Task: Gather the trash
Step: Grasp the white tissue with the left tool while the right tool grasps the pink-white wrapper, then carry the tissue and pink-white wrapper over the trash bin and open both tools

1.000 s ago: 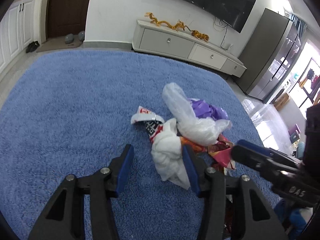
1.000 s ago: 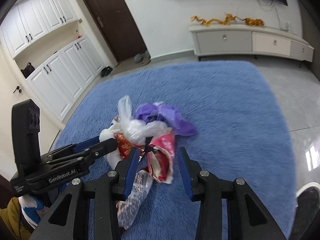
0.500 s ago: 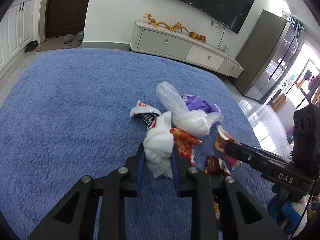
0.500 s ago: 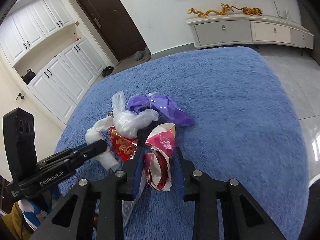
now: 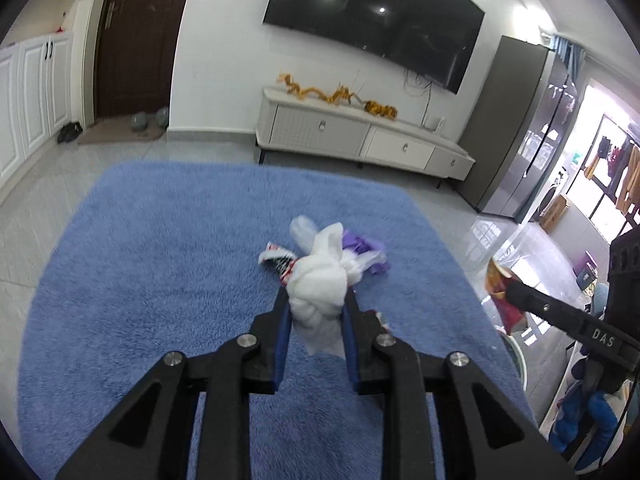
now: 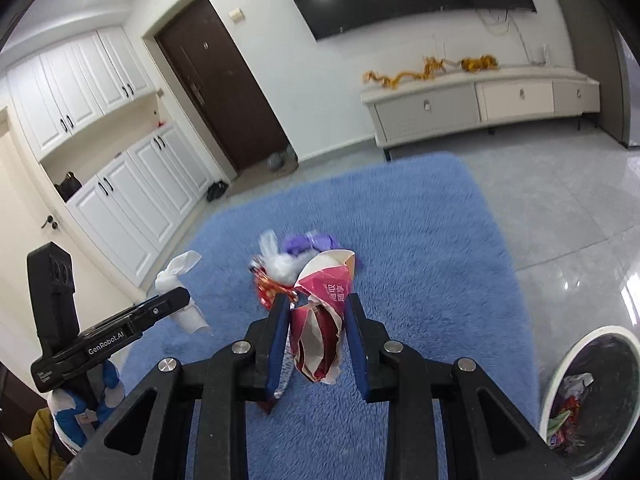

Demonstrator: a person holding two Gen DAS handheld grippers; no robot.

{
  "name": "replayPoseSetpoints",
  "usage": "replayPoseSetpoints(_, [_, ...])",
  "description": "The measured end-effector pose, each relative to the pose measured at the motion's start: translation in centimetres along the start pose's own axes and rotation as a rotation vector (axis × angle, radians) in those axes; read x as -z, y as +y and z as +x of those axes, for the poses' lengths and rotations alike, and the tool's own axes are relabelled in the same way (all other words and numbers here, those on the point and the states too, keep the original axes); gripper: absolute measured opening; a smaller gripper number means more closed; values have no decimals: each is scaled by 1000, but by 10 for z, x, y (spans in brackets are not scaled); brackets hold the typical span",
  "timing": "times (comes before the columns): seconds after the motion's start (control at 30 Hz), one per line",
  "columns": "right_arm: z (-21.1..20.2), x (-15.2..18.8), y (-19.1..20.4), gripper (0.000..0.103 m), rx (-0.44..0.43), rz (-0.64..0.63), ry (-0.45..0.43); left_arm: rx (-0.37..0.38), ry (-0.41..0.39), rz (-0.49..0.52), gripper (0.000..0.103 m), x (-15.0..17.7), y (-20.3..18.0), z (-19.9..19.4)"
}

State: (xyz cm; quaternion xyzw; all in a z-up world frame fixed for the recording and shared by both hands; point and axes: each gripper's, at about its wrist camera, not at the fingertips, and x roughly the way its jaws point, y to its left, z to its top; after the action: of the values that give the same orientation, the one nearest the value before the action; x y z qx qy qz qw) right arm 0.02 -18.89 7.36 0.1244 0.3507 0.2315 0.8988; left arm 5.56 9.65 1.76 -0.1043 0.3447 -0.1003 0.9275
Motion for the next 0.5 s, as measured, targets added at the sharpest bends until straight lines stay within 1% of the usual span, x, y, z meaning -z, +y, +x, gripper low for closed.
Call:
replayPoseSetpoints(0.3, [-75, 4, 16, 26, -4, -21, -144, 20, -96, 69, 22, -6, -37, -59])
replayPoseSetpoints(0.5, [-121, 10, 18, 26, 4, -20, -225, 45, -143, 115, 22, -9, -67, -89])
